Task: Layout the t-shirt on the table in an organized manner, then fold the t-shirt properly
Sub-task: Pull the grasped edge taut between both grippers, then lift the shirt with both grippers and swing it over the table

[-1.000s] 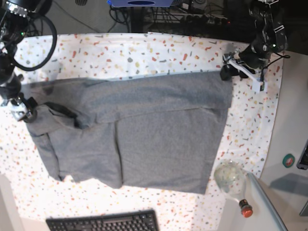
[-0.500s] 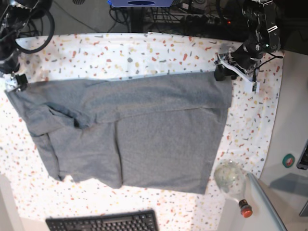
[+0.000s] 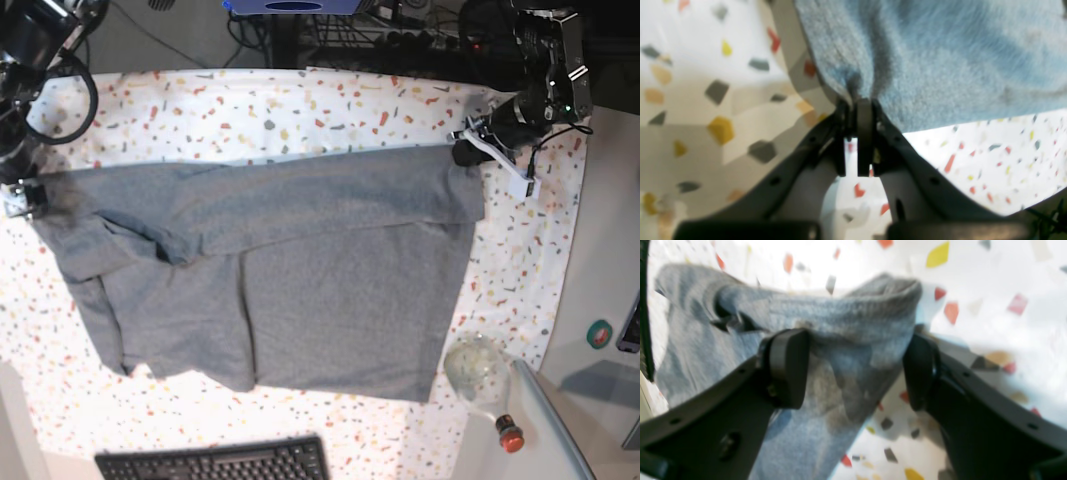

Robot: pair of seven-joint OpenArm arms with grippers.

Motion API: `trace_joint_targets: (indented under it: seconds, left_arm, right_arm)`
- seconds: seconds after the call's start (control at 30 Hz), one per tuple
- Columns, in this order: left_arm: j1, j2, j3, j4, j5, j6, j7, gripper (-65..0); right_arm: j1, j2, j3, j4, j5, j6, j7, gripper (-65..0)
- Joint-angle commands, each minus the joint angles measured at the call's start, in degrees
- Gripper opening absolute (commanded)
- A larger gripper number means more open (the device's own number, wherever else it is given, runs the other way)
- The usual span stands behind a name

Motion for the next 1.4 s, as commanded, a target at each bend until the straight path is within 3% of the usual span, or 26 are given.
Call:
trace_joint_targets:
  seconds: [0.0, 0.1, 0.2, 0.3, 0.53, 0.67, 0.73, 0.87, 0.97, 1.13, 1.23, 1.37]
  left_arm:
    - [-0.4, -0.8, -0.2, 0.9, -0.6, -0.3, -0.7, -65.0]
    - [-0.4, -0.8, -0.2, 1.0, -0.6, -0.3, -0.6, -65.0]
    - [-0.4, -0.8, -0.2, 1.3, -0.6, -0.3, -0.5, -65.0]
    - [-0.1, -1.8, -0.1, 3.9, -0.5, -0.3, -0.4, -65.0]
    - [-0.8, -6.3, -0.8, 13.3, -0.6, -0.2, 6.9, -65.0]
    - [-4.9, -6.8, -0.6, 18.6, -0.5, -0.1, 11.9, -65.0]
    - [-8.2, -6.6, -0.2, 19.3, -0.5, 0.0, 14.7, -65.0]
    - [-16.0, -6.4, 0.0, 19.9, -0.5, 0.0, 19.0, -65.0]
    - [-24.5, -6.5, 3.6, 19.4, -0.5, 0.6, 20.9, -65.0]
    - [-37.8, -6.5, 14.2, 17.9, -0.5, 8.1, 20.9, -65.0]
    - [-47.2, -5.5, 18.6, 12.7, -0.5, 8.5, 20.8, -65.0]
    - [-59.2, -2.6, 19.4, 2.6, -0.5, 8.6, 20.5, -65.0]
  right_arm:
    - [-0.1, 0.8, 0.0, -0.9, -1.6, -1.9, -1.4, -30.5]
    - [-0.4, 0.6, 0.0, -1.1, -1.5, -1.3, -1.4, -46.5]
    - [-0.5, 0.6, 0.4, -0.8, -1.1, 2.6, -1.4, -65.0]
    - [-0.5, 0.6, 2.4, 1.5, -1.0, 3.1, -4.9, -65.0]
    - [0.0, 1.0, 8.8, 18.1, -1.5, 3.0, -23.5, -65.0]
    - [2.1, 1.0, 8.2, 26.1, -1.5, -1.4, -28.7, -65.0]
    - [4.6, 1.4, 8.2, 26.3, -1.5, -1.7, -30.1, -65.0]
    - [10.9, 4.3, 6.9, 24.7, -1.6, -1.9, -32.1, -65.0]
    - [17.0, 8.7, 1.8, 21.0, -1.6, -4.6, -31.9, -65.0]
    - [27.8, 14.2, -7.0, 10.3, -1.6, -5.7, -26.3, -65.0]
    - [35.5, 18.2, -11.9, 4.8, -1.6, -5.7, -24.7, -65.0]
    - [45.5, 22.8, -16.3, 0.9, -1.6, -5.6, -24.6, -65.0]
